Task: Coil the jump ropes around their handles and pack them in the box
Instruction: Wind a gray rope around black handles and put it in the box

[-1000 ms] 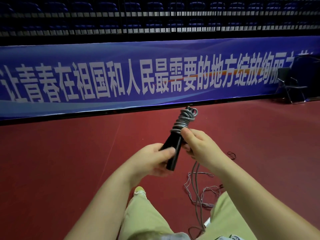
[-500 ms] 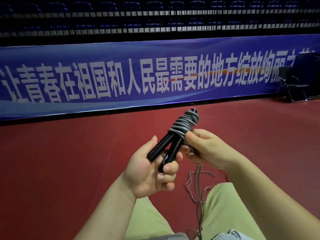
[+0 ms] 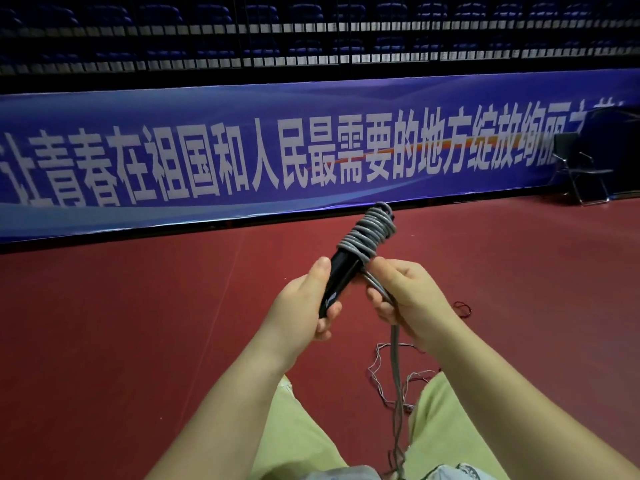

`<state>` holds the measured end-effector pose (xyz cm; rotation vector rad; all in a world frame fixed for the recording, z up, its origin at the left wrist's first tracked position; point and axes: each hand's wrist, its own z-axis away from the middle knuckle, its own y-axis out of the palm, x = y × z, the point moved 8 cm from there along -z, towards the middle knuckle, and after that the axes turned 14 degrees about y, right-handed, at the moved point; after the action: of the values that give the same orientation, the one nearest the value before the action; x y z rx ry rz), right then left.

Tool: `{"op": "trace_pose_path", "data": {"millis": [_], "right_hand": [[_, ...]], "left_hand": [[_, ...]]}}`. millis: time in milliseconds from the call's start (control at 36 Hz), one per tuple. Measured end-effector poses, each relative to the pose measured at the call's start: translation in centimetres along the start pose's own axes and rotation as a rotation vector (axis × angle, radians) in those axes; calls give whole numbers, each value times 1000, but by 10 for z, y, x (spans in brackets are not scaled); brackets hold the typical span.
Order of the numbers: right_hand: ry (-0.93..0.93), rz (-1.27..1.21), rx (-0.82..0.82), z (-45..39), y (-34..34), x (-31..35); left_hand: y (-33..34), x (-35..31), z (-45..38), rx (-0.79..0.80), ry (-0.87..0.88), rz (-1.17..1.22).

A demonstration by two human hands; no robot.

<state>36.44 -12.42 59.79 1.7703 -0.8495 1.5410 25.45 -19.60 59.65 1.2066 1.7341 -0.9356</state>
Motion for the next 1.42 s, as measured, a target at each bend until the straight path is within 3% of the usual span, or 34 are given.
{"op": "trace_pose_path", "data": {"millis": [111, 333, 778, 833, 889, 972, 1056, 1222, 1417], "right_hand": [[54, -63, 3, -1, 0, -4], [137, 141, 13, -1, 10, -2], [-10, 152, -49, 4, 4, 6], [-8, 54, -16, 5, 3, 7], [-23, -56, 45, 4, 2, 9], [-59, -158, 111, 2, 1, 13], [-71, -229, 146, 3, 2, 16], [-90, -223, 219, 6, 15, 16], [-10, -13, 264, -4, 12, -2]], "left_hand": [[-8, 1, -3, -29, 87, -247], [-15, 0, -1, -29, 221, -518], [-13, -3, 4, -40, 226, -573], [-9, -6, 3, 6, 217, -465], [-3, -4, 2, 65, 147, -171], [19, 7, 15, 303, -129, 341], [36, 6, 31, 515, -222, 580], [53, 11, 39, 544, -317, 748], [37, 20, 30, 386, -388, 586]]}}
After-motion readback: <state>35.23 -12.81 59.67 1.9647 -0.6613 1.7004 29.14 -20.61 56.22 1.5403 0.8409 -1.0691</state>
